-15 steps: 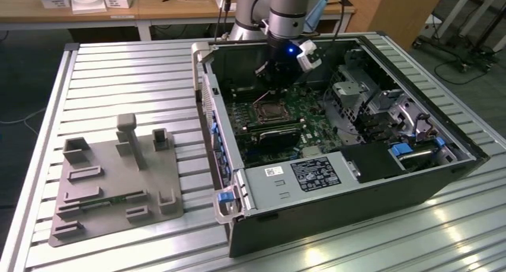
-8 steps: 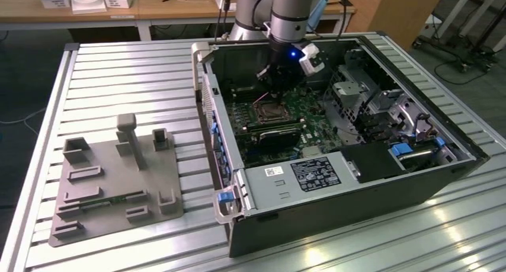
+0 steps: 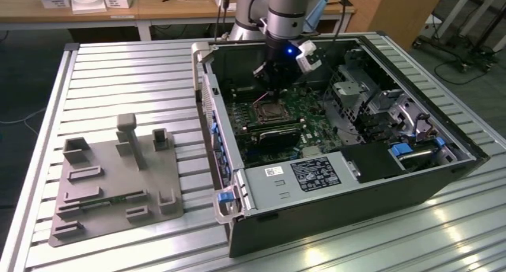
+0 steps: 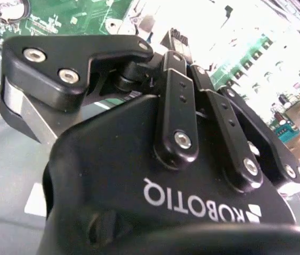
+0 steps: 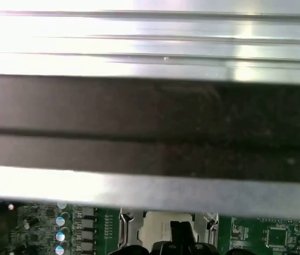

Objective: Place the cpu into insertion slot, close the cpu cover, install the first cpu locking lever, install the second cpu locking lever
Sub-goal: 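Install the first cpu locking lever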

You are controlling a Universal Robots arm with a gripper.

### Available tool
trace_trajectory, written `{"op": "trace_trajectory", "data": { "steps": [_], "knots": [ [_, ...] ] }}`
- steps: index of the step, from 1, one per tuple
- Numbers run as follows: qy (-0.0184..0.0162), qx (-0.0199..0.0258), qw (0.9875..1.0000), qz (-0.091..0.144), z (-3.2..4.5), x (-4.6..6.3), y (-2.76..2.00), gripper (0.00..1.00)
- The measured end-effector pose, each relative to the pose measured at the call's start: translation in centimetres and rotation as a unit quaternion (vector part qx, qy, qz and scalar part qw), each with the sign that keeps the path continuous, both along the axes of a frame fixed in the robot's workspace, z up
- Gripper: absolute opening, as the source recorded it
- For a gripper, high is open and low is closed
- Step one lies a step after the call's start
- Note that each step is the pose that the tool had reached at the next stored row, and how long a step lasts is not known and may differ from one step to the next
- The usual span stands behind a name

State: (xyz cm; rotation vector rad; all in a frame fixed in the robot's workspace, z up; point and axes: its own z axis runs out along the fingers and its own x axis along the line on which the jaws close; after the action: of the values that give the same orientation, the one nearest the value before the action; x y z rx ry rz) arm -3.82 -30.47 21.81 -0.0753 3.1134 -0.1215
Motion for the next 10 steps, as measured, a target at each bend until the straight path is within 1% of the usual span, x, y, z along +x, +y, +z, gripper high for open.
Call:
{"op": "trace_trajectory", "data": {
  "steps": [4, 10],
  "knots": [
    [-0.0024, 0.0047, 1.0000, 0.000, 0.77, -0.52, 0.00, 0.10],
    [-0.0029, 0.0089, 1.0000, 0.000, 0.78, -0.78, 0.01, 0.10]
  ]
}}
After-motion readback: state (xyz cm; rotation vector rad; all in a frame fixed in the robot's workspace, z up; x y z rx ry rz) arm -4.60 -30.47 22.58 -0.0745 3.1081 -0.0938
